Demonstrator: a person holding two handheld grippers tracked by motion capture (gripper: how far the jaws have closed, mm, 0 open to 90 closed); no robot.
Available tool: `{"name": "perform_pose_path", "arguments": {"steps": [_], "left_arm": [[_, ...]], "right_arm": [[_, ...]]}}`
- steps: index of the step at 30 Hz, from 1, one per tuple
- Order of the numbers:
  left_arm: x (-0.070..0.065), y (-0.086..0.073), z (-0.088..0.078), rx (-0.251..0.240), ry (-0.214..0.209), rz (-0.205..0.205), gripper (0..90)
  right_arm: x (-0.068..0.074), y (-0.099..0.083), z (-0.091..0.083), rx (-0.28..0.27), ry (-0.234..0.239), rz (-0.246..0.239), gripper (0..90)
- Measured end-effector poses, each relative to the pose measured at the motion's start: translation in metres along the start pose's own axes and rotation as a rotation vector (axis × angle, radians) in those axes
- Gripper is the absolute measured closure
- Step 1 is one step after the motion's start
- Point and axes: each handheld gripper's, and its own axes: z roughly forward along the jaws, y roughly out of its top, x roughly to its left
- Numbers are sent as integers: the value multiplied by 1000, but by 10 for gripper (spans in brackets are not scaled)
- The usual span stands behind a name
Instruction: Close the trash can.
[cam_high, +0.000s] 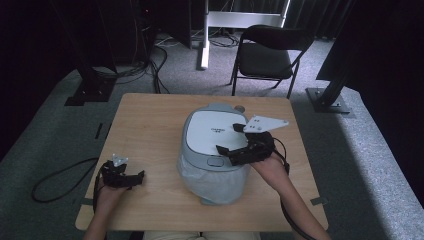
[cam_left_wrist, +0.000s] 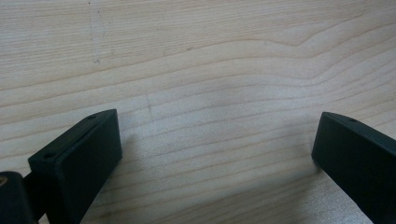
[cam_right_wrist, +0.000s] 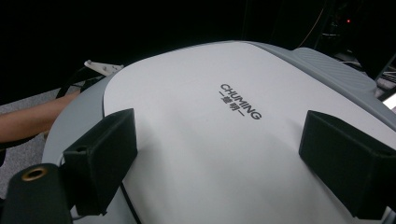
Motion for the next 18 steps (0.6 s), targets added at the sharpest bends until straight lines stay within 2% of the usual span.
{"name": "perform_pose_path", "arguments": {"steps": [6,7,8,18], "left_arm": [[0,0,0,0,0,-1,16],[0,0,0,0,0,0,16],[0,0,0,1,0,-1,16],[0,0,0,0,0,-1,16]], "right_arm": [[0,0,0,-2,-2,-2,109],[3,0,2,20,-21,-28,108],[3,0,2,19,-20,-25,108],[3,-5,-2,-38,-30,-22,107]]}}
